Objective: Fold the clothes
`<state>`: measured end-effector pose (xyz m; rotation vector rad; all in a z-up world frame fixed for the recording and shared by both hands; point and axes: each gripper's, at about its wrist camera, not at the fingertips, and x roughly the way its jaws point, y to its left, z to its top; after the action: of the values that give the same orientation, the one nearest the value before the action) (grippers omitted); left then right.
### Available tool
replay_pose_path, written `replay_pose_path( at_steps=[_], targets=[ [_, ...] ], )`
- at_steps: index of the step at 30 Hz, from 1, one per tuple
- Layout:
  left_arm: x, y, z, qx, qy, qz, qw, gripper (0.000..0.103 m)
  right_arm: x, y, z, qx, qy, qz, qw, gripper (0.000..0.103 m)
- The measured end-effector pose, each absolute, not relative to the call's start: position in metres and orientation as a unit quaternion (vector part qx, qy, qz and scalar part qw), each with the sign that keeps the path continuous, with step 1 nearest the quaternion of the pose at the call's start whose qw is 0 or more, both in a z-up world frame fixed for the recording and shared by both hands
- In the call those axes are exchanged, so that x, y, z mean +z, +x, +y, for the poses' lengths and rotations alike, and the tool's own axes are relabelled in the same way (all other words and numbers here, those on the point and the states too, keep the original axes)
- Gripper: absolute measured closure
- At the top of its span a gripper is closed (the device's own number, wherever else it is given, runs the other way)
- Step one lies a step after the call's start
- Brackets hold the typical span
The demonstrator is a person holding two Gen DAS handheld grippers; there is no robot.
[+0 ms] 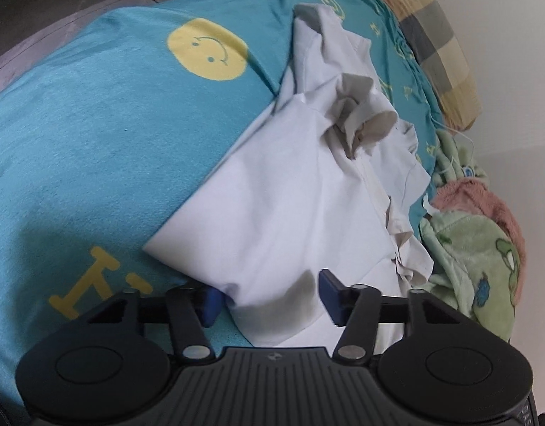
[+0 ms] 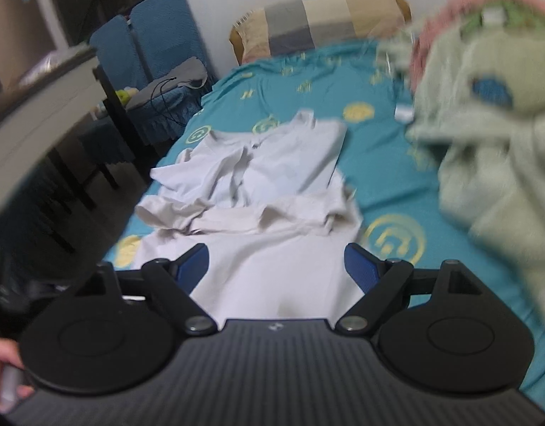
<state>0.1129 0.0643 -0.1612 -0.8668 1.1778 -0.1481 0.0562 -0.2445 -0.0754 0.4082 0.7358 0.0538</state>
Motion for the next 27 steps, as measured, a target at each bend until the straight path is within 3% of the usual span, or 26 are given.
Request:
replay_pose_path(
  at_steps=[6,8,17,24,26,27],
  targets=[
    [-0.157,0.115,0.061,-0.08,-0.392,0.522,0.753,0.084,-0.116,0.053,-0.258,0.057,0.399,0.422,0.812,0.018],
    [-0.151,0.113,0.063,-0.092,-0.398,0.507,0.759,0.087,-0.128,0.052,-0.258,0.058,0.432,0.438,0.786,0.018],
    [-0.134,0.104,0.075,-0.122,-0.445,0.448,0.766,0.091,-0.176,0.05,-0.256,0.054,0.545,0.495,0.675,0.017],
    [-0.125,0.102,0.08,-0.127,-0.461,0.424,0.769,0.091,-0.179,0.043,-0.278,-0.015,0.559,0.461,0.689,0.019],
    [-0.125,0.102,0.081,-0.129,-0.462,0.423,0.769,0.091,-0.18,0.041,-0.284,-0.035,0.563,0.451,0.692,0.034],
    [-0.125,0.101,0.081,-0.129,-0.462,0.423,0.769,0.091,-0.181,0.04,-0.287,-0.045,0.564,0.446,0.694,0.037]
  ],
)
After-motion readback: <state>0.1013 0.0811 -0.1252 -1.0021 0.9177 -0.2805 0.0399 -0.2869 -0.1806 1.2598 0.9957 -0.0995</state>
